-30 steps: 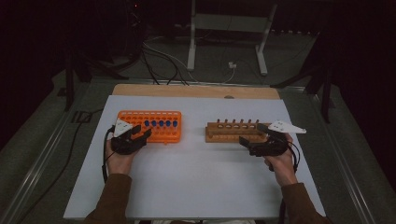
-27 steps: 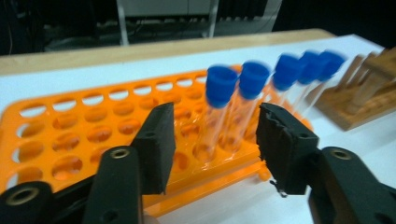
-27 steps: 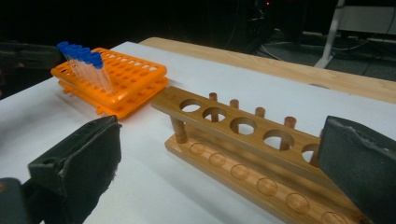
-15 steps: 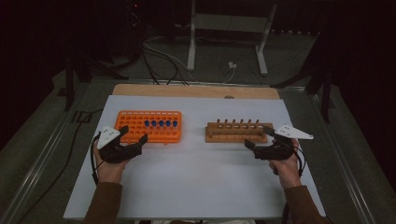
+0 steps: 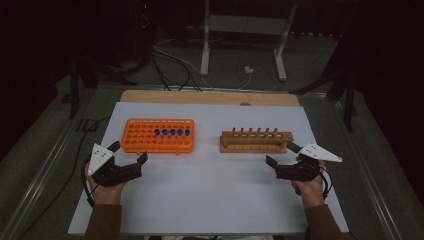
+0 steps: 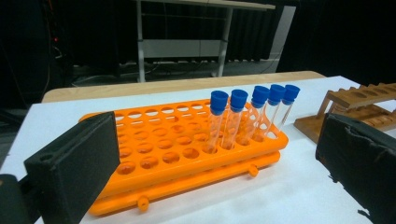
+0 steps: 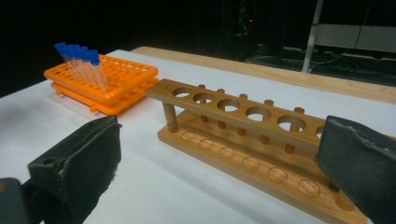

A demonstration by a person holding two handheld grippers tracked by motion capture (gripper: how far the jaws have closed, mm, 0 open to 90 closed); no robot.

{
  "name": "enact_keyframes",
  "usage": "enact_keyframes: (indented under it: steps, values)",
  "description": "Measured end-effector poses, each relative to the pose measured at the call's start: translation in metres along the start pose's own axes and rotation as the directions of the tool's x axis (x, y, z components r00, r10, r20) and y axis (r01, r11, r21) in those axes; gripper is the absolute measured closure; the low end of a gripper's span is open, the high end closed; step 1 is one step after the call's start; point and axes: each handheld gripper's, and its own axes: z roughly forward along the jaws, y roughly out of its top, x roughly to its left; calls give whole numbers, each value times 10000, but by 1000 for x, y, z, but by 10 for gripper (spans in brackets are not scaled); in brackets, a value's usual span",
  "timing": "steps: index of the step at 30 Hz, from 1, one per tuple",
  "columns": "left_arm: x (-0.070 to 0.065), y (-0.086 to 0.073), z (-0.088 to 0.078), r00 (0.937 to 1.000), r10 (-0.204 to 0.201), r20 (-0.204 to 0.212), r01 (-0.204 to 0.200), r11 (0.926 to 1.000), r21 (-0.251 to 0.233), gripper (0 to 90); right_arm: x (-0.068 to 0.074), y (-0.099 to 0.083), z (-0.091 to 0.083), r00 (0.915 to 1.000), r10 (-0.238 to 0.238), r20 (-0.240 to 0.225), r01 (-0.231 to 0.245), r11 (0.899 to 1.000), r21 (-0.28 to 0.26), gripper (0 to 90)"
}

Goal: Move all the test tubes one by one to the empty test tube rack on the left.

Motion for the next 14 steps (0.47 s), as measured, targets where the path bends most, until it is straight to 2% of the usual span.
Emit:
enact_keyframes:
  steps: [4,8,14]
  values:
    - [-1,0,-4,10000,49,37,-49,10000,-14,6,0,-7,-8,9999,30,150,-30,10000,-57,0]
    - [-4,-4,-3,9999,125,83,-126,9998,179,6,-4,-12,-13,9995,102,310,-101,9999,-54,0]
    - [-6,-10,-4,9999,148,38,-150,9991,388,6,-9,-15,-14,9982,365,469,-362,9993,-79,0]
